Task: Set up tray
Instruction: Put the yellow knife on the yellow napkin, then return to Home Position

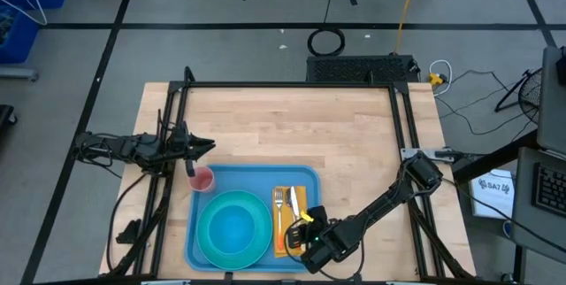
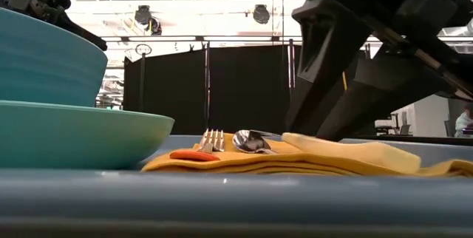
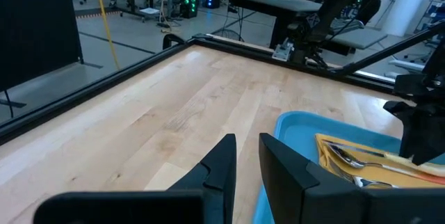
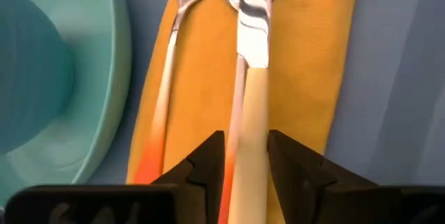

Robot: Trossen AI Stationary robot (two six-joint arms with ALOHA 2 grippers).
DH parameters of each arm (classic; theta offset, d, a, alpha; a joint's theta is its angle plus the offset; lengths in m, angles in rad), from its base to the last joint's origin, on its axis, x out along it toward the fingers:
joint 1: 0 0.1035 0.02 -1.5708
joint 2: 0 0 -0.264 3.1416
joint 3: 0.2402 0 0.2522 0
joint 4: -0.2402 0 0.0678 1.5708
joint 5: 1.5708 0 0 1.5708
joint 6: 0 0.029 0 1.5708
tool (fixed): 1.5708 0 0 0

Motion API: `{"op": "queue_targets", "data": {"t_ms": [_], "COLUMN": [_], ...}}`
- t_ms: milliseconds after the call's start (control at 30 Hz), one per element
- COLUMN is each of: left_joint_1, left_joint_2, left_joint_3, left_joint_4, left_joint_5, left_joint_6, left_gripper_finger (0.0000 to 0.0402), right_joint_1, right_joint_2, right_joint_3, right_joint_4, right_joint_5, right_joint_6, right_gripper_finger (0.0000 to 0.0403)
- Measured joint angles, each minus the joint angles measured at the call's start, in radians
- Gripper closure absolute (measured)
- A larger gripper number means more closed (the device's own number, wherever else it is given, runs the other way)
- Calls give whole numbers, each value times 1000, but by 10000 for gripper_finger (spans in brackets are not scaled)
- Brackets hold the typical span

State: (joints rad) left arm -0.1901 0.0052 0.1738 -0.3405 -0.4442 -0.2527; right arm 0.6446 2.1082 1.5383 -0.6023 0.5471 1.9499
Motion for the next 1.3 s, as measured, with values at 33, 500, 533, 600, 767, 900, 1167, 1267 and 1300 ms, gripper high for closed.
{"op": "queue_targets", "data": {"t_ms": [33,500,533,600,767,900,1167,1267,1300], "left_joint_1": [0,0,0,0,0,0,0,0,0], "left_joint_2": [0,0,0,0,0,0,0,0,0], "left_joint_3": [0,0,0,0,0,0,0,18,28], "left_joint_4": [0,0,0,0,0,0,46,59,59], "left_joint_5": [0,17,17,17,17,17,17,28,40], "left_joint_6": [0,3,3,3,3,-12,-12,-18,-25], "left_gripper_finger": [334,334,334,334,334,334,334,334,334], "right_joint_1": [-2,5,9,13,27,53,114,143,155], "right_joint_2": [0,0,0,0,0,-33,-154,-210,-228], "right_joint_3": [0,0,0,0,0,-2,-2,-2,-2], "right_joint_4": [1,-31,-32,-33,-38,-59,-275,-357,-386], "right_joint_5": [1,1,-2,-32,-48,112,345,496,552], "right_joint_6": [-5,-2,1,2,-9,-76,-216,-351,-397], "right_gripper_finger": [298,317,319,324,331,340,357,358,358]}}
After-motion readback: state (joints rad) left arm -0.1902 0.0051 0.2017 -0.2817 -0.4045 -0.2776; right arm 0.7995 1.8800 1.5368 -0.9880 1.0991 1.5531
